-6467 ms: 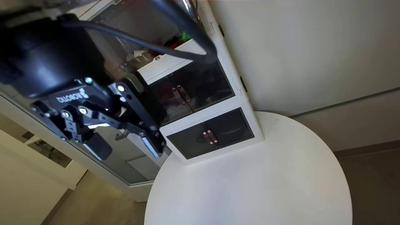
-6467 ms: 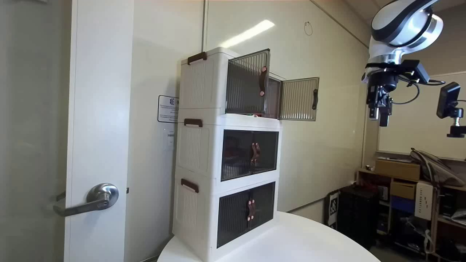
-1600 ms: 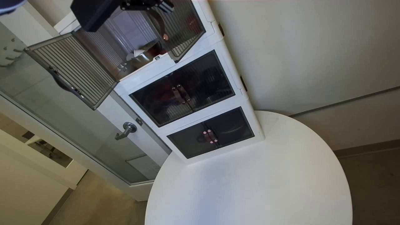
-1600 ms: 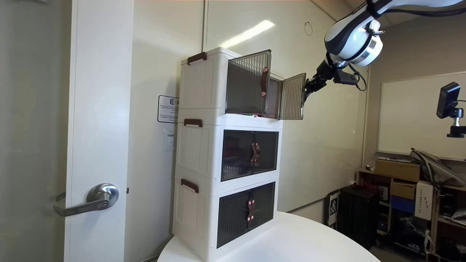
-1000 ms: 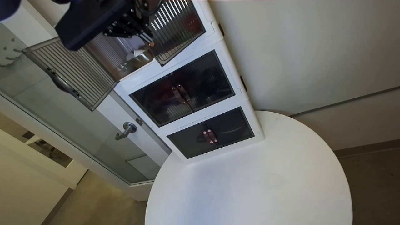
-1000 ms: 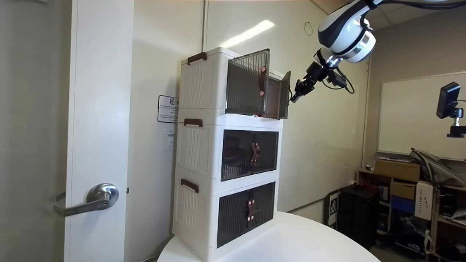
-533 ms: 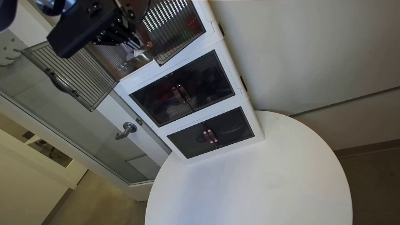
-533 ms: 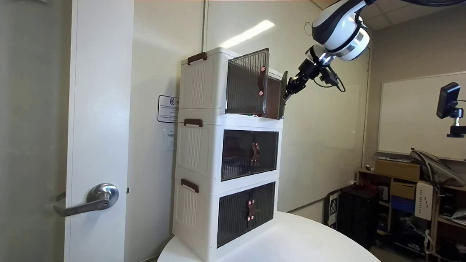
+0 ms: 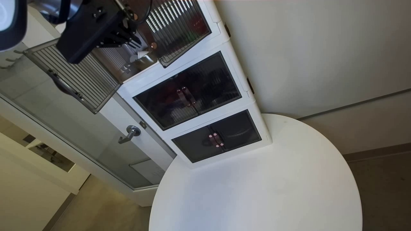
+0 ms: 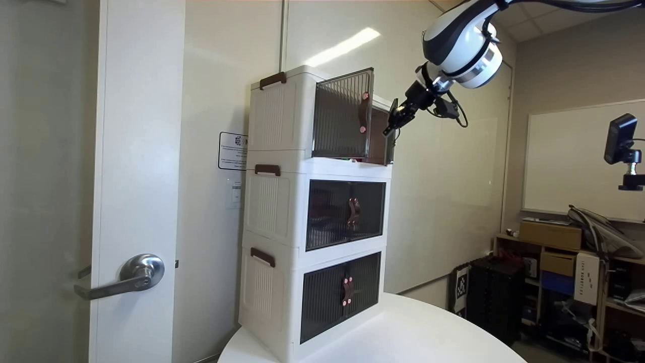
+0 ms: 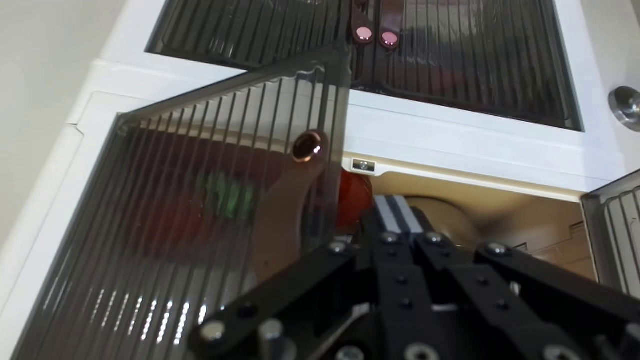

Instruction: Close the top drawer

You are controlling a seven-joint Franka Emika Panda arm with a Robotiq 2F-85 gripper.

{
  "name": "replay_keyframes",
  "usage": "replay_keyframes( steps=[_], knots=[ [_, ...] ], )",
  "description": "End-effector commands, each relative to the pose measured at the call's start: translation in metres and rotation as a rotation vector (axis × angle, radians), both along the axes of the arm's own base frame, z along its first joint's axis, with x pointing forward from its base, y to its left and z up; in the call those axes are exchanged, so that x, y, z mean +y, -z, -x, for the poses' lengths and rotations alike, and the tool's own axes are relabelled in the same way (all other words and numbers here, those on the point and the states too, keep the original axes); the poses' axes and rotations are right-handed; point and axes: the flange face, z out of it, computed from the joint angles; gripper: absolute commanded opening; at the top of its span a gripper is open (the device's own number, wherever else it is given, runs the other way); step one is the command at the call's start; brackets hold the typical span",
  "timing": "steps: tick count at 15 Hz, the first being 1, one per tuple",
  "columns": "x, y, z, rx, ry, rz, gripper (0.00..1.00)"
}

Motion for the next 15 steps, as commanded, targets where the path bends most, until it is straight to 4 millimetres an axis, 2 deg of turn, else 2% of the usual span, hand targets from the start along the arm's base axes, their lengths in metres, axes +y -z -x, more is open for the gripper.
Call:
replay_keyframes(
  steps=[1, 7, 11, 15],
  knots=[
    [0.001, 0.0, -0.001, 0.033, -0.069, -0.035, 0.0],
    [-0.003, -0.005, 0.005, 0.199, -0.259, -0.191, 0.0],
    [-0.033, -0.008, 0.013, 0.422, -0.234, -0.044, 0.0],
    [-0.055, -0.025, 0.012, 0.32, -0.093, 0.075, 0.0]
  ],
)
